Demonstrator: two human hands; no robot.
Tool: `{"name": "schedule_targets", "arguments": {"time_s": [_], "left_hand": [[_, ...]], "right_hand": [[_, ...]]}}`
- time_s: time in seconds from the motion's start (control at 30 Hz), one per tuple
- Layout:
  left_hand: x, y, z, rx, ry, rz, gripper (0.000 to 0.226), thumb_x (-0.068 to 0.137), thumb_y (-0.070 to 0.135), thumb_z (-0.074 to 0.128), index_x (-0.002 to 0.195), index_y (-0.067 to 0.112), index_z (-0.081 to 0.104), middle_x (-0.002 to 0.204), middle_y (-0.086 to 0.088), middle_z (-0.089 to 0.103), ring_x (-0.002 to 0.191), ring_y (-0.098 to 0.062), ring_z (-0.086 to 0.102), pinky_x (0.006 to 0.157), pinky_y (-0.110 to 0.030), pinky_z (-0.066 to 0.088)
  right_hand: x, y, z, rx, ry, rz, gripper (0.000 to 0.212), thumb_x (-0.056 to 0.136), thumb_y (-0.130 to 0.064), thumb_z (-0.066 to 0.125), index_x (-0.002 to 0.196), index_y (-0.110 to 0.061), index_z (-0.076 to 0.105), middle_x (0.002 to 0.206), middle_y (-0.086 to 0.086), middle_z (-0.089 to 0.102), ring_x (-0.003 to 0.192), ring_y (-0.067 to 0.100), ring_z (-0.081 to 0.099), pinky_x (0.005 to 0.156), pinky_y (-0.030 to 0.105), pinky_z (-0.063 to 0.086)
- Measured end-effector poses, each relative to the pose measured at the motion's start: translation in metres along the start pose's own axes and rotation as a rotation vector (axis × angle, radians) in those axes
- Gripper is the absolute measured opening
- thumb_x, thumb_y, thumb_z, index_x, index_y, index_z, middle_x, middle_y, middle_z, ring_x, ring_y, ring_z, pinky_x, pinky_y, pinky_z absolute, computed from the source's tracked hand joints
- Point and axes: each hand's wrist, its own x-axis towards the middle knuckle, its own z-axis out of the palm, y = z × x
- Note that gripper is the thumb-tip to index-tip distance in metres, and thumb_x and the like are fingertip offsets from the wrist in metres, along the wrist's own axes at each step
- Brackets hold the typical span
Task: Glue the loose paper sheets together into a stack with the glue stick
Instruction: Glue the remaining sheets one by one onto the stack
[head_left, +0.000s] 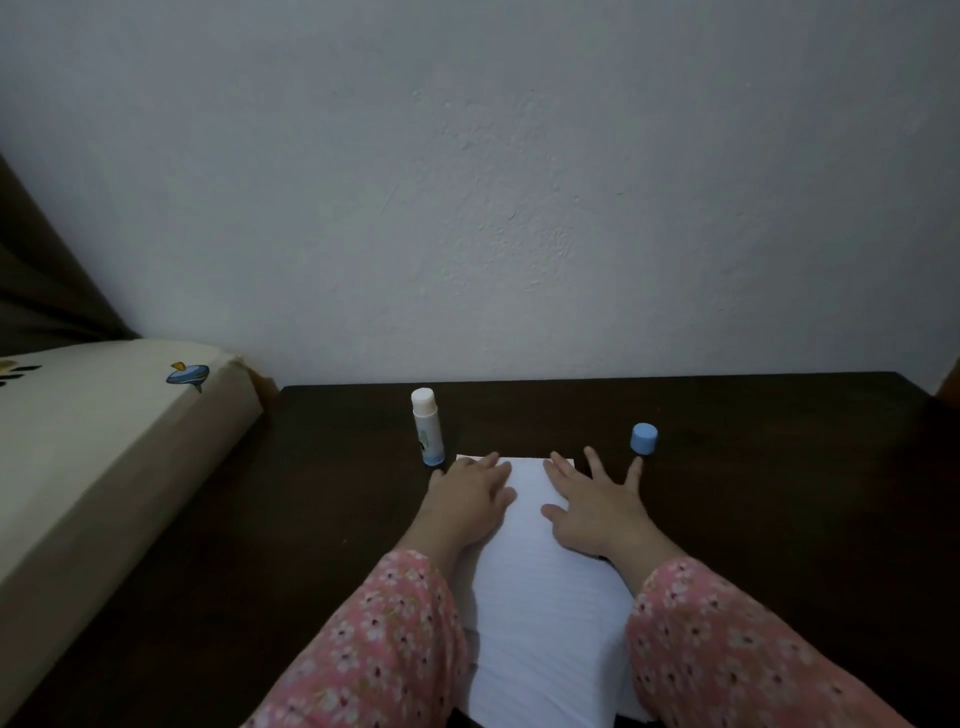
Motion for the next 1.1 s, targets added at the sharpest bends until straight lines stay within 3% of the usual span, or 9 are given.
{"name": "schedule_targets", "arguments": {"time_s": [0.27, 0.4, 0.53, 0.63, 0.73, 0.83, 0.9, 1.0, 1.1], "left_hand": [[-0.002, -0.008, 0.001, 0.044, -0.01, -0.137, 0.07, 0.094, 0.057, 0.041, 0.149, 0.016, 0.027, 0.158, -0.002, 0.02, 0.143, -0.026, 0.022, 0.114, -0.045, 0.025], [-0.006, -0.011, -0.006, -0.088, 0.016, -0.178, 0.071, 0.09, 0.051, 0.055, 0.147, 0.018, 0.03, 0.156, -0.002, 0.027, 0.142, -0.024, 0.025, 0.113, -0.043, 0.027], [-0.009, -0.015, -0.008, -0.128, 0.06, -0.149, 0.082, 0.088, 0.048, 0.06, 0.152, 0.02, 0.018, 0.153, -0.002, 0.03, 0.14, -0.023, 0.027, 0.113, -0.043, 0.029], [-0.008, -0.015, -0.008, -0.243, 0.125, -0.163, 0.085, 0.082, 0.044, 0.069, 0.15, 0.021, 0.024, 0.148, -0.001, 0.037, 0.136, -0.021, 0.034, 0.111, -0.041, 0.035], [-0.012, -0.014, -0.007, -0.484, 0.216, -0.182, 0.072, 0.08, 0.031, 0.074, 0.143, 0.022, 0.041, 0.14, 0.0, 0.048, 0.13, -0.019, 0.043, 0.106, -0.036, 0.04], [-0.018, -0.011, -0.011, -0.701, 0.326, -0.15, 0.048, 0.085, 0.017, 0.068, 0.13, 0.023, 0.054, 0.123, 0.004, 0.057, 0.111, -0.011, 0.054, 0.084, -0.021, 0.047], [-0.02, -0.009, -0.019, -0.766, 0.381, -0.104, 0.042, 0.087, 0.014, 0.065, 0.126, 0.025, 0.057, 0.12, 0.008, 0.057, 0.107, -0.007, 0.054, 0.08, -0.018, 0.044], [-0.023, -0.007, -0.033, -0.785, 0.46, -0.033, 0.041, 0.086, 0.014, 0.066, 0.125, 0.026, 0.058, 0.119, 0.012, 0.055, 0.11, -0.006, 0.051, 0.077, -0.015, 0.041], [-0.029, -0.004, -0.047, -0.81, 0.519, -0.017, 0.045, 0.084, 0.014, 0.069, 0.126, 0.027, 0.057, 0.121, 0.009, 0.054, 0.11, -0.009, 0.051, 0.074, -0.014, 0.041]], "right_hand": [[-0.003, -0.001, 0.003, 0.034, 0.047, 0.1, 0.074, 0.095, -0.055, 0.033, 0.154, -0.028, -0.003, 0.161, -0.012, -0.005, 0.147, 0.026, -0.016, 0.104, 0.071, -0.016], [-0.004, 0.002, 0.005, 0.035, 0.142, 0.062, 0.073, 0.094, -0.055, 0.035, 0.155, -0.029, 0.002, 0.161, -0.013, 0.006, 0.149, 0.022, -0.005, 0.105, 0.071, -0.016], [-0.005, -0.001, 0.005, 0.078, 0.197, 0.046, 0.071, 0.094, -0.053, 0.041, 0.154, -0.034, 0.008, 0.159, -0.012, 0.017, 0.148, 0.019, 0.006, 0.106, 0.069, -0.015], [-0.008, 0.001, 0.004, 0.131, 0.263, 0.045, 0.071, 0.091, -0.053, 0.049, 0.152, -0.037, 0.015, 0.152, -0.009, 0.031, 0.146, 0.018, 0.016, 0.108, 0.067, -0.014], [-0.006, 0.003, 0.0, 0.208, 0.283, 0.04, 0.082, 0.088, -0.052, 0.057, 0.152, -0.038, 0.008, 0.142, -0.008, 0.04, 0.139, 0.016, 0.03, 0.11, 0.065, -0.01], [0.001, 0.001, -0.005, 0.324, 0.278, 0.051, 0.095, 0.086, -0.044, 0.064, 0.152, -0.036, -0.003, 0.14, -0.005, 0.042, 0.136, 0.018, 0.036, 0.113, 0.062, -0.004], [0.004, 0.002, -0.011, 0.398, 0.309, 0.065, 0.086, 0.088, -0.039, 0.063, 0.153, -0.035, 0.006, 0.142, -0.004, 0.041, 0.135, 0.018, 0.036, 0.115, 0.061, 0.001], [0.007, 0.006, -0.021, 0.541, 0.415, 0.069, 0.052, 0.091, -0.036, 0.06, 0.139, -0.035, 0.041, 0.139, -0.004, 0.041, 0.131, 0.017, 0.037, 0.115, 0.057, 0.012], [0.002, 0.007, -0.03, 0.832, 0.514, 0.008, 0.033, 0.089, -0.034, 0.064, 0.118, -0.038, 0.05, 0.12, -0.009, 0.05, 0.121, 0.019, 0.047, 0.107, 0.053, 0.032]]}}
